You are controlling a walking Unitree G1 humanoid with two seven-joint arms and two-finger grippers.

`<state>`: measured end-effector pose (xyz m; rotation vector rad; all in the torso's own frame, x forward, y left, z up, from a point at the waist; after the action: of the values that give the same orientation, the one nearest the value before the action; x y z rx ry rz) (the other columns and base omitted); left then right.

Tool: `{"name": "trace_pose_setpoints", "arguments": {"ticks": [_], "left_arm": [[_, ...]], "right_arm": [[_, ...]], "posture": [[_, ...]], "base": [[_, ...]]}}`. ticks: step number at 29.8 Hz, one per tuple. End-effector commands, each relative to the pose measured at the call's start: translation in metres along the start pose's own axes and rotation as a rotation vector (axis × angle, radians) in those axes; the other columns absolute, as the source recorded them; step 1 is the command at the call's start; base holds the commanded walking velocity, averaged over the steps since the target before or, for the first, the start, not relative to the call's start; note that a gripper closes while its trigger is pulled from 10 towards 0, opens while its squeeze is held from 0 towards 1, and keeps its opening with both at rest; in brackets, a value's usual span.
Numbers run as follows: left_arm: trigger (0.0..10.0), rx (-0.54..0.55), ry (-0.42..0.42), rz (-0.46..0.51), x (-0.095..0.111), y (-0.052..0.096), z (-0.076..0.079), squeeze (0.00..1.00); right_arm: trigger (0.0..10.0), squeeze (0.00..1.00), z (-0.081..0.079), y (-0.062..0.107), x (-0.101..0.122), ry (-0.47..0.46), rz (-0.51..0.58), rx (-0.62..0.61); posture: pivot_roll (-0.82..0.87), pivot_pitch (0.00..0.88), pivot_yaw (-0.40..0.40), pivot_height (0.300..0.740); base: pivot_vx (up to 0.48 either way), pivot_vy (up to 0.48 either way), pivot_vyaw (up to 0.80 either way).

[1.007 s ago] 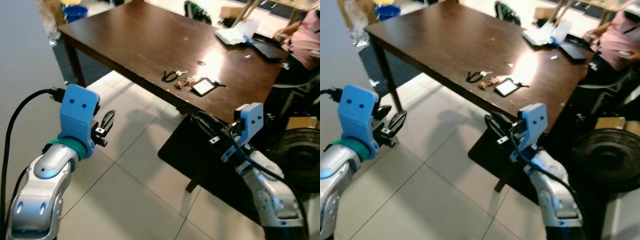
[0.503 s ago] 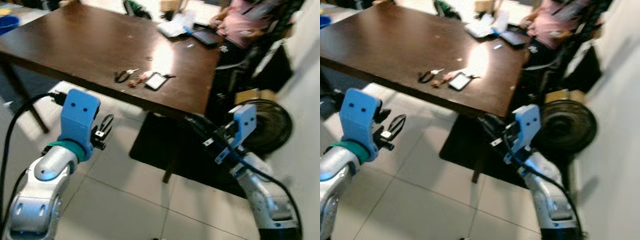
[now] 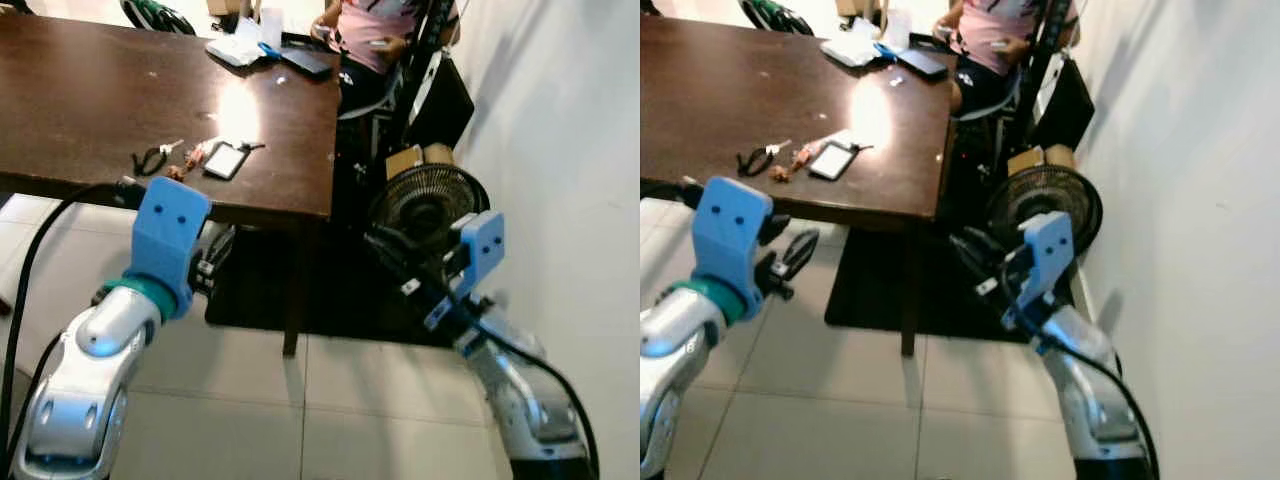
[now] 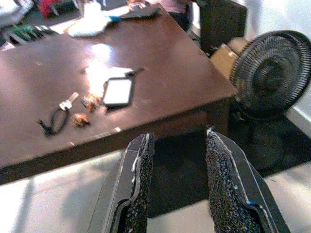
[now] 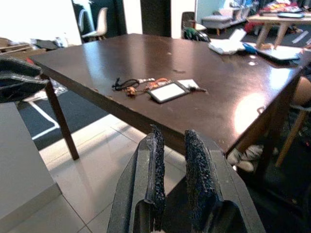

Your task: Hang keys on a hook

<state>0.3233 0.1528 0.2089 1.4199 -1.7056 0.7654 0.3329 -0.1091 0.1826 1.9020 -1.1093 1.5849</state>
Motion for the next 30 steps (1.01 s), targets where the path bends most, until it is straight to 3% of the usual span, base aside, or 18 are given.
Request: {"name": "trace_pose_setpoints", "arguments": {"ticks": [1, 30], "left_arm": [[10.0, -0.002, -0.004, 0.003, 0.0005, -0.0015, 0.0012, 0.00], [10.0, 0.000, -0.015, -0.002, -0.0018, -0.0023, 0.0011, 0.00]], "right_arm": [[10.0, 0.00, 0.0017, 0.0010, -0.0019, 0.010, -0.008, -0.006], [10.0, 0.00, 0.0100, -0.0033, -0.0062, 0.032, -0.005, -0.075]], "posture": [[0.08, 0.000, 0.041, 0.740], [0.08, 0.000, 0.045, 0.740]], "base": [[0.480, 0.000, 0.00], [0.469, 0.000, 0.08]]}}
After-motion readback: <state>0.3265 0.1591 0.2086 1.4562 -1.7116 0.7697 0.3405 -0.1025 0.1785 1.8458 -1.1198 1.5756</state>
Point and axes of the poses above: a point about 5 cm out from each wrist's last joint towards the gripper, its own y axis pointing back from the gripper into the wrist, its own x axis along the axis of the wrist's last joint, z = x × y, the point moved 6 cm from there along -y, pointing out of the wrist towards the gripper, and after that the axes turned 15 degrees about -y, right-handed, at the moved point
